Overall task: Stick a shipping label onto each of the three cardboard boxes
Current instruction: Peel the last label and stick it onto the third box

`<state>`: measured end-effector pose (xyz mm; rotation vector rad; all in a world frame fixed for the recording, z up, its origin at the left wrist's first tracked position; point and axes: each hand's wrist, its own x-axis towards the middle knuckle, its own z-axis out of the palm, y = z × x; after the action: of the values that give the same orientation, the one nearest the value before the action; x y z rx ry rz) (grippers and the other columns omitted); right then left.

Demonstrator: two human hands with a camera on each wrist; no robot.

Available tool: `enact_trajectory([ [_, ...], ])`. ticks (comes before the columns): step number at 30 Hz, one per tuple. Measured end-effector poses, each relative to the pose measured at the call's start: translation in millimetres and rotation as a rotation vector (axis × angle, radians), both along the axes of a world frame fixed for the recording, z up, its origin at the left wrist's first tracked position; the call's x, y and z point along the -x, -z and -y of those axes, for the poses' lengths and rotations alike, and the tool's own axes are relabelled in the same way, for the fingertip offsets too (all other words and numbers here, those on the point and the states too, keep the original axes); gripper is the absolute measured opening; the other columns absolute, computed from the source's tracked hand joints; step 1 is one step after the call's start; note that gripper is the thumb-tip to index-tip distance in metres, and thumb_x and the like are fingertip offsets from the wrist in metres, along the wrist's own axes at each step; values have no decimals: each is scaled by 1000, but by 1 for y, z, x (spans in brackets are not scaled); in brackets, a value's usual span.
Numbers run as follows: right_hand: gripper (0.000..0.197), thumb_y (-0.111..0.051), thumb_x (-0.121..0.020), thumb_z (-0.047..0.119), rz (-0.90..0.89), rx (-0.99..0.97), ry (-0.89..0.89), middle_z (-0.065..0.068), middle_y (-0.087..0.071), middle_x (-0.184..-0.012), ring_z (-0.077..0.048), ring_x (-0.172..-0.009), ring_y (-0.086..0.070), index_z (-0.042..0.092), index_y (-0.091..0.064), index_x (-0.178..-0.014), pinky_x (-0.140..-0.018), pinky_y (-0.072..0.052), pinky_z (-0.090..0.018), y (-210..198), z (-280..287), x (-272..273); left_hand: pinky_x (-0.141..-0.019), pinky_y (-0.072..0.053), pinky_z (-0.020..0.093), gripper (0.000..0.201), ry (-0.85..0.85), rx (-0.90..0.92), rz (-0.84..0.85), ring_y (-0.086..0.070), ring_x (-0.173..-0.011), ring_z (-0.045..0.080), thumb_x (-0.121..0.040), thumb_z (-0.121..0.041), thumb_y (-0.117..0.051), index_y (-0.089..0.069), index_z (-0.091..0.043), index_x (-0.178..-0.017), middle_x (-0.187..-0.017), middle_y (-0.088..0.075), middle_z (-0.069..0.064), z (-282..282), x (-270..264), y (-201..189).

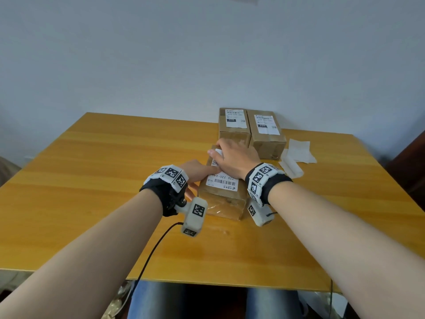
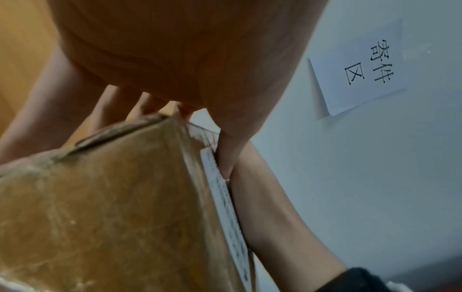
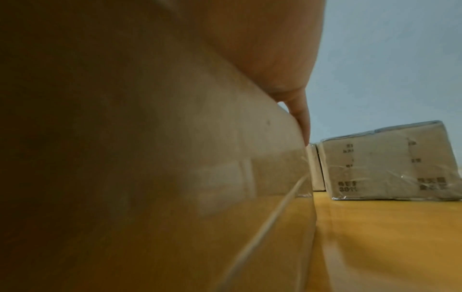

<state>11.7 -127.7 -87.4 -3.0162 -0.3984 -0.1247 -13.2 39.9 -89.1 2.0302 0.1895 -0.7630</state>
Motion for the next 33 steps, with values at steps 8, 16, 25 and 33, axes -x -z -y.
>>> enact_trajectory([
  [8,66,-26,-102,70,-13,5,70,-5,-66,-122,-32,-110,-64,17,-54,-129,-72,-47,-41,4,1,-6,-87,-60,56,51,-43,62,-21,-74,-100,27,-79,-60,-77,-73,-17,-105,-103,-79,-2,-7,-1,7],
  [16,69,-25,-101,71,-42,-2,108,-9,-67,-117,-41,-120,-59,14,-59,-120,-84,-54,-49,4,2,-13,-98,-54,52,58,-46,114,-57,-70,-113,29,-75,-57,-83,-71,-16,-114,-115,-77,2,-12,-8,12],
  [25,77,-24,-101,70,2,-18,97,-7,-74,-93,-30,-86,-69,9,-71,-99,-64,-46,-36,10,7,-28,-78,-42,34,36,31,254,-152,-48,-98,26,-82,-40,-82,-70,-13,-103,-87,-76,3,-14,-12,9],
  [33,86,-18,-103,70,5,24,76,-6,-67,-71,-28,-66,-66,4,-66,-78,-60,-50,-36,12,10,-44,-60,-47,28,24,109,282,-190,-52,-71,16,-92,-36,-72,-69,-14,-101,-66,-70,-6,-12,-11,3],
])
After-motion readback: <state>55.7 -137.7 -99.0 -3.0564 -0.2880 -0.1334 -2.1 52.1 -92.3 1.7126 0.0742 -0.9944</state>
